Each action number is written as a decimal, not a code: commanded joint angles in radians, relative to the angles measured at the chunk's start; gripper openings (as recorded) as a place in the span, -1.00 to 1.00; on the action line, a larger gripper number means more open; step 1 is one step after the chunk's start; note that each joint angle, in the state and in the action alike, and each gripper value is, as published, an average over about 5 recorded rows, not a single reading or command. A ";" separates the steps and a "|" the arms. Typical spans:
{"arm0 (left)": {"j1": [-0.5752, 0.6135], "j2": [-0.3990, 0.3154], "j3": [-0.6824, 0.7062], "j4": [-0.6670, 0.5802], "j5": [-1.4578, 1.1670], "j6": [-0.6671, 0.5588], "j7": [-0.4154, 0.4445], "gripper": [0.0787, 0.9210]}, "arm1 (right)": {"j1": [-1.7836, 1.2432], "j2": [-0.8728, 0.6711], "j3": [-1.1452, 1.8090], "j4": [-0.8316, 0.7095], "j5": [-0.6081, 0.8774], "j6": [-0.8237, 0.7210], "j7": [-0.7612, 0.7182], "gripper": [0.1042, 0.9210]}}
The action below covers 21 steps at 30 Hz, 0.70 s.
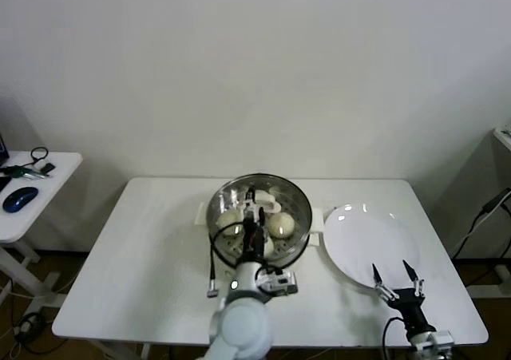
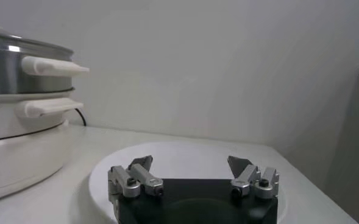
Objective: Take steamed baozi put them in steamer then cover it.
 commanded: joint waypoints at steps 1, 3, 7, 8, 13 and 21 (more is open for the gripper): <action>0.019 0.020 0.002 -0.066 -0.135 -0.006 -0.064 0.71 | 0.005 -0.003 -0.012 0.023 0.081 0.006 0.084 0.76; 0.039 0.037 -0.027 -0.090 -0.208 -0.042 -0.108 0.75 | 0.007 -0.008 -0.011 0.025 0.091 0.031 0.080 0.76; 0.109 0.071 -0.145 -0.139 -0.440 -0.176 -0.209 0.77 | 0.008 -0.016 -0.018 0.035 0.136 0.056 0.083 0.76; 0.132 0.079 -0.179 -0.154 -0.514 -0.205 -0.233 0.77 | 0.011 -0.014 -0.019 0.036 0.143 0.061 0.087 0.76; 0.250 0.119 -0.384 -0.231 -0.835 -0.324 -0.298 0.77 | 0.020 -0.009 -0.019 0.032 0.149 0.088 0.090 0.76; 0.385 0.167 -0.830 -0.169 -1.331 -0.586 -0.248 0.77 | 0.018 -0.018 -0.021 0.010 0.145 0.088 0.089 0.76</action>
